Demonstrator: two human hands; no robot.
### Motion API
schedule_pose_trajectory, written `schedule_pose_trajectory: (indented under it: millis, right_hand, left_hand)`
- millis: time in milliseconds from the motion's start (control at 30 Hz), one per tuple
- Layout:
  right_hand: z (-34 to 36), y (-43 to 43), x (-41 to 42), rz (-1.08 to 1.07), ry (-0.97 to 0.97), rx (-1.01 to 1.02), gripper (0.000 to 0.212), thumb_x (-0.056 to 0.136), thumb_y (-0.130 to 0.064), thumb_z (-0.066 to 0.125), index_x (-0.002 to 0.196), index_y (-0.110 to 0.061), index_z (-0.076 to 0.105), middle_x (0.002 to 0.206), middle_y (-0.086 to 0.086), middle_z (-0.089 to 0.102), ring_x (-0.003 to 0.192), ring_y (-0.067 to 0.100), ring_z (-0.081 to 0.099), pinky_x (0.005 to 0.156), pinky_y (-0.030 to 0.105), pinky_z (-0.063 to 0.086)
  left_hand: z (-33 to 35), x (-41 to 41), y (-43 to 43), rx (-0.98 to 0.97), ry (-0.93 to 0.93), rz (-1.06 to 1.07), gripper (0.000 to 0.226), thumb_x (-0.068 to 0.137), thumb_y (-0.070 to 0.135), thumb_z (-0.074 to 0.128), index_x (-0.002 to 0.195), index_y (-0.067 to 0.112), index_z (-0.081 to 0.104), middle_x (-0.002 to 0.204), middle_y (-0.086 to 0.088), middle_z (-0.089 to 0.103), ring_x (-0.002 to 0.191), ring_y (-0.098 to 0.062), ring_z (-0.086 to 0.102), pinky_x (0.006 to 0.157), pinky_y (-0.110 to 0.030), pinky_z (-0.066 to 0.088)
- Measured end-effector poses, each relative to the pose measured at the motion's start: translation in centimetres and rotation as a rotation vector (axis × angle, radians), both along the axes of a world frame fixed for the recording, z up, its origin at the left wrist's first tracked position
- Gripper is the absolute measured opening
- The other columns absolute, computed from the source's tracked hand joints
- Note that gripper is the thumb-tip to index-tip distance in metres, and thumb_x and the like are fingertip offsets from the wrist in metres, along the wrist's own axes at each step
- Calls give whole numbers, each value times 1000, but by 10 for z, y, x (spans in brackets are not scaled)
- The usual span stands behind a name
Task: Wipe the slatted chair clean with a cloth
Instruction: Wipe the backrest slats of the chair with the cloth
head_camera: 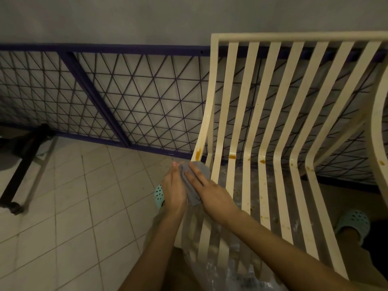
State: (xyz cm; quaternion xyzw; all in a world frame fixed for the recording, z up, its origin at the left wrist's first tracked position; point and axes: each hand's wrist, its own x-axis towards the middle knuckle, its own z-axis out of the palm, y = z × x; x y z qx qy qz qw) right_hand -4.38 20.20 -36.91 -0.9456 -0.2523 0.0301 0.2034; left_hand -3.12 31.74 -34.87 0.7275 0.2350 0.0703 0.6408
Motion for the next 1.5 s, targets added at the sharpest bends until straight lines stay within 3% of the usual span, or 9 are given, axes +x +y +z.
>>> schedule_pose_trajectory:
  millis: [167, 267, 400, 567, 700, 867, 1167, 1333, 1500]
  right_hand:
    - [3, 1, 14, -34, -22, -54, 90, 88, 2, 51, 154, -26, -2, 161, -4, -15, 131, 36, 37, 93, 46, 50]
    - [3, 4, -4, -61, -30, -84, 89, 90, -9, 54, 154, -26, -6, 162, -1, -12, 147, 36, -2, 119, 51, 16]
    - [-1, -1, -14, 3, -111, -121, 85, 91, -13, 54, 154, -18, -3, 162, 5, -5, 147, 30, -12, 118, 46, -8]
    - [8, -1, 13, 8, -16, -125, 78, 94, -4, 47, 154, -12, -3, 161, 9, -9, 149, 24, -10, 122, 42, 3]
    - [16, 4, 28, -5, -18, -141, 78, 93, 0, 45, 153, -8, -4, 160, 12, -13, 148, 27, -13, 122, 40, 2]
    - [17, 11, 0, -3, -6, -78, 74, 95, -6, 44, 151, -6, -5, 160, 13, -13, 148, 26, -13, 122, 41, 4]
    - [9, 7, 10, 17, 0, -78, 82, 93, 0, 48, 152, -12, -7, 161, 6, -14, 148, 19, -12, 116, 36, 31]
    - [18, -1, 41, 2, -8, -94, 81, 90, 8, 46, 154, -9, -2, 161, 9, -13, 149, 21, -10, 121, 35, 17]
    - [14, 2, 21, -11, 17, -50, 79, 91, 5, 45, 153, -8, -3, 160, 10, -14, 149, 24, -7, 118, 37, 23]
  left_hand:
    - [1, 3, 0, -32, 53, 15, 43, 101, 47, 29, 87, 27, 64, 88, -3, 69, 87, -19, 64, 95, -48, 48]
    - [2, 1, 0, -13, 7, -9, 44, 101, 47, 28, 90, 26, 65, 88, -3, 69, 87, -20, 66, 92, -49, 50]
    - [-1, 1, 3, -25, -35, -11, 41, 103, 40, 30, 101, 24, 67, 96, -3, 70, 95, -21, 66, 88, -41, 53]
    - [-5, 4, 1, -12, -28, -17, 40, 103, 40, 30, 85, 32, 65, 89, 5, 70, 88, -13, 66, 85, -35, 50]
    - [-3, 5, 0, -32, -34, -24, 41, 104, 37, 28, 96, 28, 68, 91, 8, 70, 88, -4, 65, 74, -22, 46]
    - [-8, 7, 3, -3, 48, -7, 46, 101, 47, 28, 89, 24, 66, 88, -1, 70, 83, -14, 65, 84, -37, 50]
    - [-7, 6, 2, -57, 72, -2, 47, 101, 48, 29, 92, 20, 66, 89, -5, 68, 86, -16, 64, 87, -37, 48]
    - [-3, 4, -1, -93, -12, -12, 52, 104, 39, 25, 117, 9, 65, 111, -7, 68, 104, -16, 61, 91, -27, 41]
    - [-6, 5, 1, -71, -27, -9, 48, 104, 40, 27, 105, 17, 69, 102, -3, 71, 97, -14, 65, 83, -27, 46]
